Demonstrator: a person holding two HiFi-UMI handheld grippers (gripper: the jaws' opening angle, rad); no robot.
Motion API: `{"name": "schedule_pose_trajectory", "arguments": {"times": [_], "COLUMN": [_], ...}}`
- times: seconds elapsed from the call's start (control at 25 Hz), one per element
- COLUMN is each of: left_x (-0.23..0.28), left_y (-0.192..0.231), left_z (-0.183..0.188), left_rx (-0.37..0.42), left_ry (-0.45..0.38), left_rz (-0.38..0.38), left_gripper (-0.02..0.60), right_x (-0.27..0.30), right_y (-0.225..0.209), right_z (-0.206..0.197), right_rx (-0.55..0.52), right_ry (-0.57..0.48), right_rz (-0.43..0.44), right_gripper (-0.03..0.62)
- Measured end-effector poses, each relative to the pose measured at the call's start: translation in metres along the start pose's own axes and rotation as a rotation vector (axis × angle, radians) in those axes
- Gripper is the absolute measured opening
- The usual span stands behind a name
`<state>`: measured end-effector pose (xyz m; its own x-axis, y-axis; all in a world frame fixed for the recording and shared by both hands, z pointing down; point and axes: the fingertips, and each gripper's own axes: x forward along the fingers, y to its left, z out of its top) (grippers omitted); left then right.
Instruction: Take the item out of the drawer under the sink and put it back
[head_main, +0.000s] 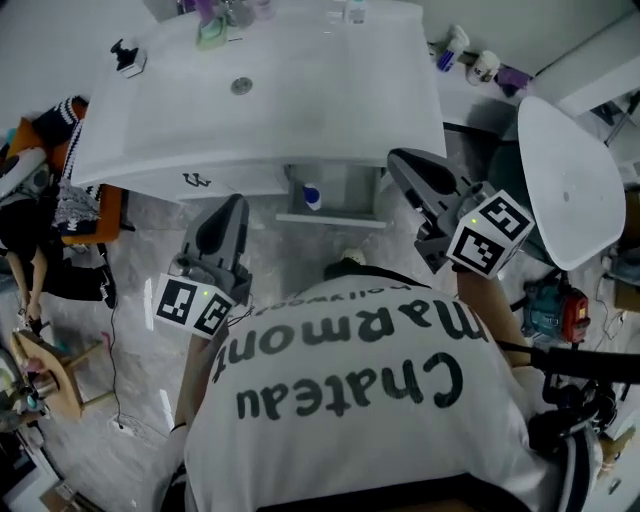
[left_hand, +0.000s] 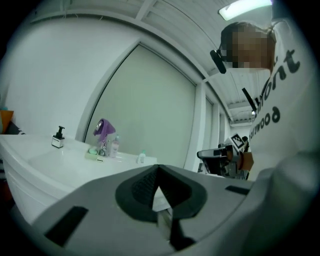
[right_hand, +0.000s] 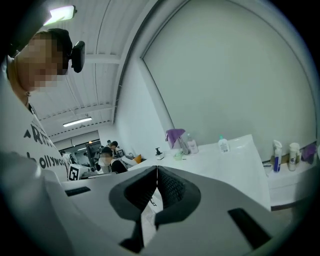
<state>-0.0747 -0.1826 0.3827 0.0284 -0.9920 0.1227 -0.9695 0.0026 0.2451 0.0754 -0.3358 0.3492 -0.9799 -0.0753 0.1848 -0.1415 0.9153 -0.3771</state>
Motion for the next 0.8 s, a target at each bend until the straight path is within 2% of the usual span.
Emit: {"name": "schedule_pose_trajectory", "arguments": {"times": [0.24, 0.44, 0.52, 0.64, 0.8], "left_x": [0.0, 0.034, 0.041, 0.05, 0.062], "left_y": [-0.002, -0.008, -0.006, -0.003, 0.001], "left_z": [-0.03, -0.059, -0.075, -0.1, -0.139], "left_rx": [-0.003, -0.008, -0.019, -0.022, -0.001], "left_ry": [-0.009, -0.006, 0.015, 0.062, 0.157], "left_rz": [0.092, 0.128, 0.149, 0.154, 0.153], "left_gripper": [0.009, 0.011, 0.015, 0.11, 0.118], "right_x": [0.016, 0.033, 0.038, 0.042, 0.046], "right_y": [-0.004, -0.036, -0.042, -0.048, -0.055], "right_z": [-0.017, -0.025, -0.028, -0.032, -0.034], "right_rx": [-0.011, 0.0, 0.008, 0.024, 0.028], "right_ry": [0.055, 0.109, 0.128, 0.147, 0.168], "right_rz": [0.102, 0.176, 0.191, 0.201, 0.202], "right_gripper": [0.011, 0.011, 0.011, 0.011, 0.011]}}
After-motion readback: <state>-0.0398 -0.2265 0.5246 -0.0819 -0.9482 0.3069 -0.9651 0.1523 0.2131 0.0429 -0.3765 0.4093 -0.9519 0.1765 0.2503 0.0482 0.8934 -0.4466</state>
